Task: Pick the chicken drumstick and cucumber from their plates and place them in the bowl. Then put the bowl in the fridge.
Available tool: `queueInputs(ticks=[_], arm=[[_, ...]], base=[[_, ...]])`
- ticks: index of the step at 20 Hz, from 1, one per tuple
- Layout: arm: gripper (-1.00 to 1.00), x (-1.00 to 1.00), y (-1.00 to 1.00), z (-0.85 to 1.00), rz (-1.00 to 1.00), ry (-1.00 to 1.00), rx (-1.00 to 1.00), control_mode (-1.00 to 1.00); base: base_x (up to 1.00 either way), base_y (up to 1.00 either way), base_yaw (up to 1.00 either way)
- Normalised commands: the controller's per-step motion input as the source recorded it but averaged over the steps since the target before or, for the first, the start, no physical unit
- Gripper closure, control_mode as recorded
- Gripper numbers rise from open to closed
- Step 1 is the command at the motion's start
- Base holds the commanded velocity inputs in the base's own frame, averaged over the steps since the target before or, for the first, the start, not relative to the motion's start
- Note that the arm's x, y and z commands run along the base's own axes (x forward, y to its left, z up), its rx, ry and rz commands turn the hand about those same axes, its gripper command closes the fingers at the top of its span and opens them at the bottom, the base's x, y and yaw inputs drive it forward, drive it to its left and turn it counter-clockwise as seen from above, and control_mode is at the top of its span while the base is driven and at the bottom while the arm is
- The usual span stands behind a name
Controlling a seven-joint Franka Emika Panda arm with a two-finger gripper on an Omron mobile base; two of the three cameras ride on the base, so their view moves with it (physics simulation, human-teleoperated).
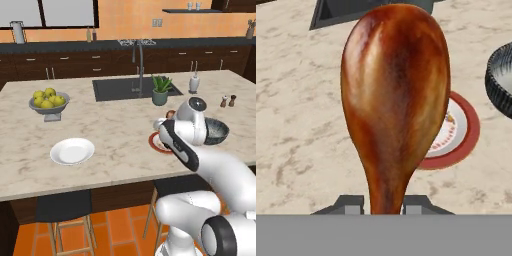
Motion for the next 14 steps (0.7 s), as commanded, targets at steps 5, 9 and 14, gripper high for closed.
queueInputs(ticks=[5,9,14], arm=[[1.0,0.0,-0.89,0.28,0.0,0.17,0.0,-1.0],[1.0,0.01,-0.91,0.17,0.0,0.15,0.0,-1.0],[1.0,0.04,-0.91,0.0,0.0,0.11,0.0,-1.0]], base=[[0.0,0.0,0.0],[0.0,0.0,0.0],[0.0,0.0,0.0]])
